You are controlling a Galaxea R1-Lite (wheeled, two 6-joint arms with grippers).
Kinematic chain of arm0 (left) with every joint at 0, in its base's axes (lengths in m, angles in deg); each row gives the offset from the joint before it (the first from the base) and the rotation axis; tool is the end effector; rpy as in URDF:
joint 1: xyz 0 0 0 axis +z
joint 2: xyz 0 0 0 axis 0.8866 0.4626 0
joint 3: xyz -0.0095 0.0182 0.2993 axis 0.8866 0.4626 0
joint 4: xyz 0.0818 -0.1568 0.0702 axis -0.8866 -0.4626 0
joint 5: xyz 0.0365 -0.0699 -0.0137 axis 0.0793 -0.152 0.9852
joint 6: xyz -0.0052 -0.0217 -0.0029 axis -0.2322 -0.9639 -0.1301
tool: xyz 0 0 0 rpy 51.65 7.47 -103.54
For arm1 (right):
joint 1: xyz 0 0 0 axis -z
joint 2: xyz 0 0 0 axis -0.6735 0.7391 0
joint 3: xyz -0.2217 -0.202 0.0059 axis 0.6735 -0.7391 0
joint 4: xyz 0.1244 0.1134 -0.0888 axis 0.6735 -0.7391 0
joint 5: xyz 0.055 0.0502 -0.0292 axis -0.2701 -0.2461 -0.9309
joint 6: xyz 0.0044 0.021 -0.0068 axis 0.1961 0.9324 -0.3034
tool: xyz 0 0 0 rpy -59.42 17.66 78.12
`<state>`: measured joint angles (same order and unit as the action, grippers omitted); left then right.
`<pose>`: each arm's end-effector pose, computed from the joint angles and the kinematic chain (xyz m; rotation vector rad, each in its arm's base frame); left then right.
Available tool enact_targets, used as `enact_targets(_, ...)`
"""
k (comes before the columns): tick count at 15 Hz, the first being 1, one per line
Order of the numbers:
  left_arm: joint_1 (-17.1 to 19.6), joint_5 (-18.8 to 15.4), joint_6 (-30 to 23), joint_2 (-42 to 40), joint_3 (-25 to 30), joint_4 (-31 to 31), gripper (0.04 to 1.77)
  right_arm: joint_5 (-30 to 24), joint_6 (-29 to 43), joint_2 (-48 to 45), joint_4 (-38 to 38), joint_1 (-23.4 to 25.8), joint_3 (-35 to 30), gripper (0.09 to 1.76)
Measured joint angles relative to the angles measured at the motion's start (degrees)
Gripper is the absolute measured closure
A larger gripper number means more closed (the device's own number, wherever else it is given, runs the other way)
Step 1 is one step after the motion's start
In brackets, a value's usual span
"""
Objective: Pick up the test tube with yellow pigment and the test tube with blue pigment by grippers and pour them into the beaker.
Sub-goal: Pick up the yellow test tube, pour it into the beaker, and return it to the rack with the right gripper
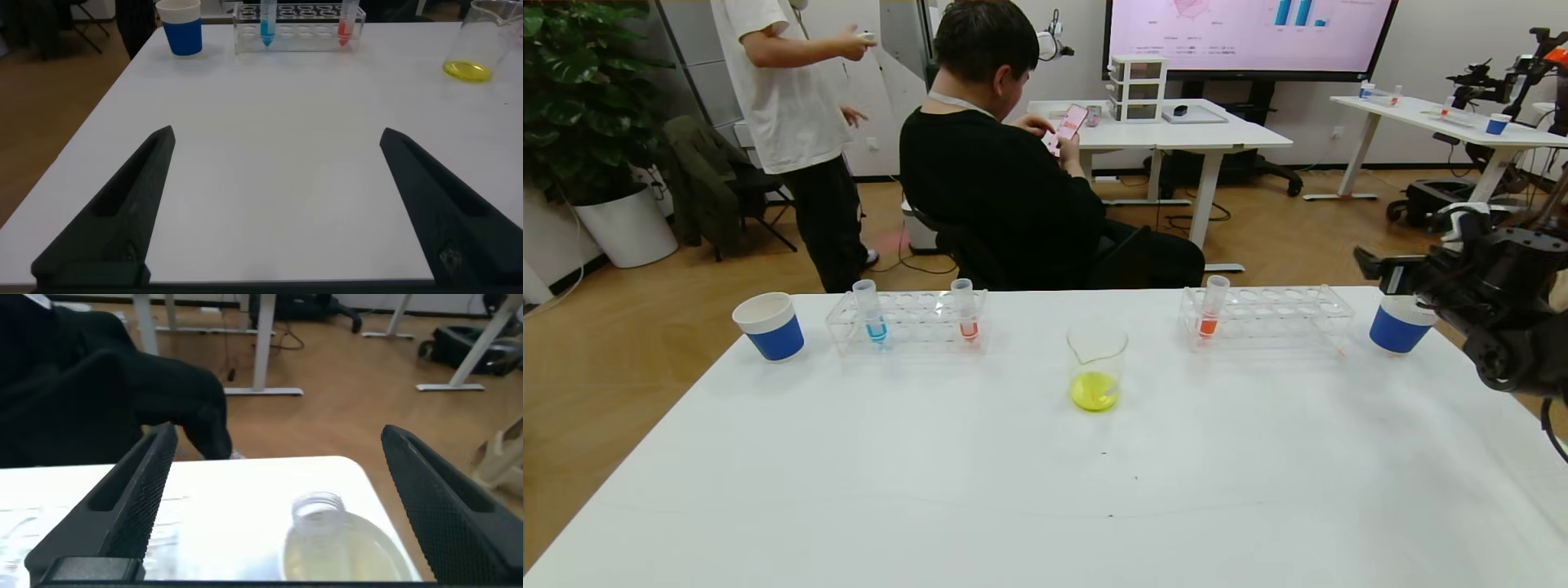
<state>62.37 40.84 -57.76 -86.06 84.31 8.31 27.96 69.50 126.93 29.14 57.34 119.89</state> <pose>-0.0228 0.0001 0.0760 0.0063 -0.0032 0.0017 0.4290 -0.1124 0.1287 -0.0414 -0.0083 -0.1591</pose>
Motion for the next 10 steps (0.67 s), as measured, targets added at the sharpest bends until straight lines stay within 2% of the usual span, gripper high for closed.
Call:
enact_targets(3, 0.02, 0.0, 0.0, 0.0, 0.0, 0.0, 0.06, 0.48, 5.17, -6.34, -6.34, -6.95, 0.41, 0.11)
enact_targets(6, 0.02, 0.02, 0.0, 0.0, 0.0, 0.0, 0.06, 3.29, 6.02, -12.02, -7.33, -14.31, -1.12, 0.11)
enact_targets(8, 0.05, 0.0, 0.0, 0.0, 0.0, 0.0, 0.06, 4.22, 5.45, -16.18, -7.27, -16.48, -3.97, 0.11)
enact_targets(10, 0.02, 0.0, -0.02, 0.0, 0.02, 0.0, 0.06, 4.34, 4.05, -21.42, -7.19, -16.62, -7.36, 0.11)
